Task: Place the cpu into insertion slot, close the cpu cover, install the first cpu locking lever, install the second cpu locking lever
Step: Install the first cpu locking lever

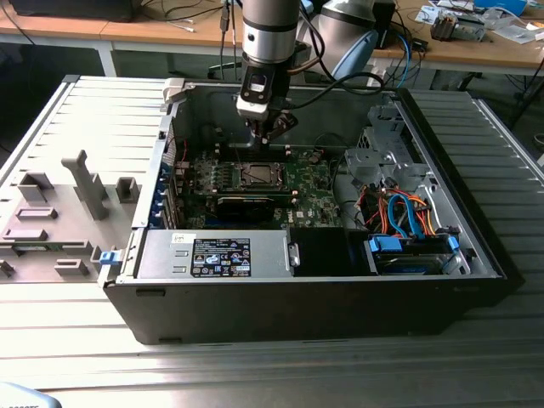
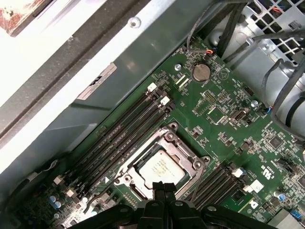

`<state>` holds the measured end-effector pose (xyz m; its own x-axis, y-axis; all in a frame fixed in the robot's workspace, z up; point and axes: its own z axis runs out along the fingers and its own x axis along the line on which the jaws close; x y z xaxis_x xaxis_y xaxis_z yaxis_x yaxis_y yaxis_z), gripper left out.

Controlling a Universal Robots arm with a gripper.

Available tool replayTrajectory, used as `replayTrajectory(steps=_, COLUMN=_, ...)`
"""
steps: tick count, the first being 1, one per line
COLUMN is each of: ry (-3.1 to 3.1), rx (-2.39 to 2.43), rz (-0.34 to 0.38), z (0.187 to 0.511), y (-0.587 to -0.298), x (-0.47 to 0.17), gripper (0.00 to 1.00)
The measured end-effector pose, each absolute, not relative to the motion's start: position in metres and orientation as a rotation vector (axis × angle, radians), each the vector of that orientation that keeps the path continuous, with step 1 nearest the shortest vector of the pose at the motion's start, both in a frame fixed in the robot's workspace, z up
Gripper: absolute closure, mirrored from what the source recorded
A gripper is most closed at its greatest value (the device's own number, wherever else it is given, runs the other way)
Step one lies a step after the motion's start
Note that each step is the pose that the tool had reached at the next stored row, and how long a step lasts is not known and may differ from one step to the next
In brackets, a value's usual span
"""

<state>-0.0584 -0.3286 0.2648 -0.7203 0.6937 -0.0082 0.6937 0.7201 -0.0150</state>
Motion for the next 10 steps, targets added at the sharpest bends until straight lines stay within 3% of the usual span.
replayTrajectory(steps=10, ry=2.938, rx=1.105, rz=-0.027, z=0.2648, y=-0.3286, x=-0.0584, gripper=0.89)
